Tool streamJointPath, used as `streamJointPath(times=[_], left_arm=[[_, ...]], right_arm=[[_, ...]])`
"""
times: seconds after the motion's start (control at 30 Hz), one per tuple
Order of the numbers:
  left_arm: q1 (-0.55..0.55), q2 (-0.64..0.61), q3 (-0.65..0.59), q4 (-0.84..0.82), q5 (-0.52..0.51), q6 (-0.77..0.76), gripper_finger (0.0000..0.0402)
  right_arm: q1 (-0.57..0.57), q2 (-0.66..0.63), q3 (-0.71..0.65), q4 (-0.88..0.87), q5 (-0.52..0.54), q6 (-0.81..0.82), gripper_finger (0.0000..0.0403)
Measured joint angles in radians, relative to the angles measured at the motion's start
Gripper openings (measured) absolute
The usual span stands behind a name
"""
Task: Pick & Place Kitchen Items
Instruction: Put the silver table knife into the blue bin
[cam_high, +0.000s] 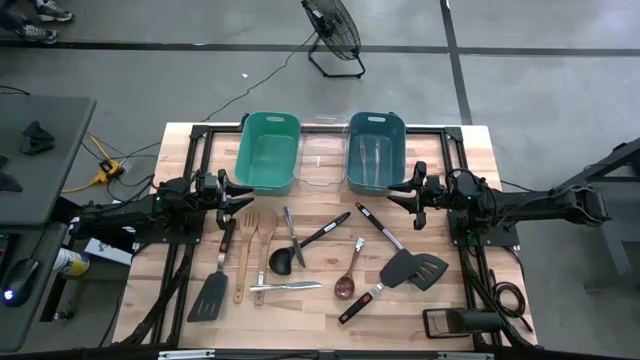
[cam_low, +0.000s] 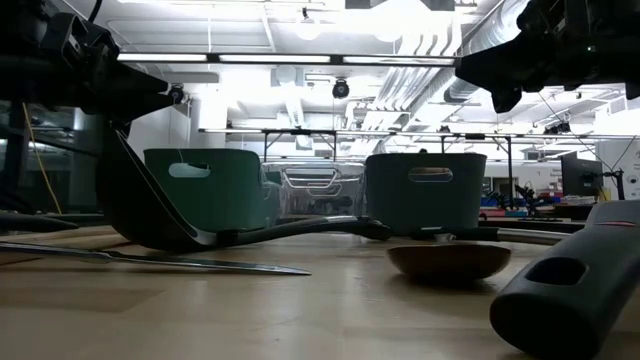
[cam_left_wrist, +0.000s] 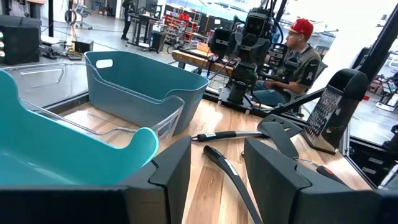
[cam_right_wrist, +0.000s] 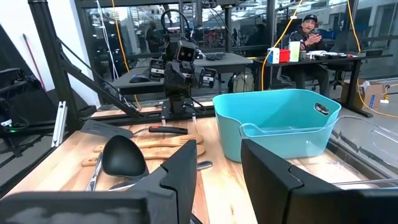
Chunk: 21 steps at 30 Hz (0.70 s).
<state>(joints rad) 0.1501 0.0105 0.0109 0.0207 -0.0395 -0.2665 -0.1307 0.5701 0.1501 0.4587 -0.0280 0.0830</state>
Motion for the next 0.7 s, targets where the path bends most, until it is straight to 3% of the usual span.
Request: streamJointPath(times=[0.47, 0.7], left_arm=[[0.000, 0.000, 0.000, 0.012, -0.005, 0.000, 0.0149], [0.000, 0.000, 0.000, 0.133, -0.005, -0.021, 0.0149]], right_arm=[[0.000, 0.000, 0.000, 0.000, -0.001, 0.000, 0.0117], [0.000, 0.000, 0.000, 0.000, -0.001, 0.000, 0.0117]])
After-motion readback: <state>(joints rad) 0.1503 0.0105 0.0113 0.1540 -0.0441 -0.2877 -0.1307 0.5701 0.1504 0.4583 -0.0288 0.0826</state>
